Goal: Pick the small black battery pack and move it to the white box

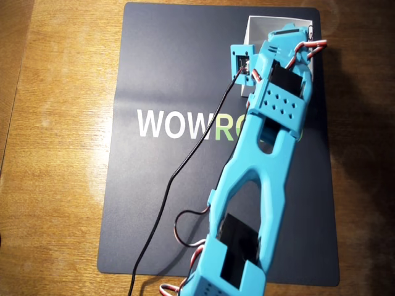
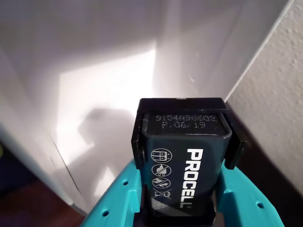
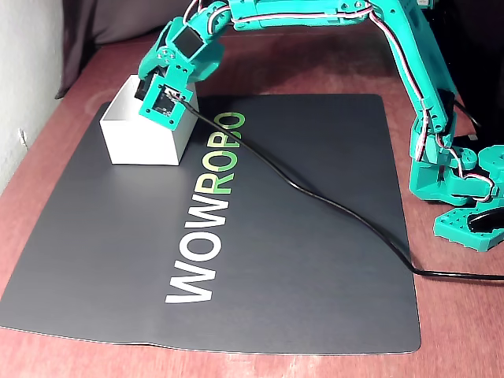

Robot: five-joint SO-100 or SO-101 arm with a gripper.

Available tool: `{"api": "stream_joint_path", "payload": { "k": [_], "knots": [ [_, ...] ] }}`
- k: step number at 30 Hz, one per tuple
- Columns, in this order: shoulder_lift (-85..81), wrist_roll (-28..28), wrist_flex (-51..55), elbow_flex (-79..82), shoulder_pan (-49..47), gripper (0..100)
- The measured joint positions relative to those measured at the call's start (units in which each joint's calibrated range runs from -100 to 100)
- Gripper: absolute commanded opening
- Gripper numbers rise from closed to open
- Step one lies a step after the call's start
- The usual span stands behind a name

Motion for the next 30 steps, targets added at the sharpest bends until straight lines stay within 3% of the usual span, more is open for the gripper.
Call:
{"api": "stream_joint_path", "payload": {
  "k": [30],
  "knots": [
    [1.86, 0.21, 6.45, -1.36, -0.12, 17]
  ]
}}
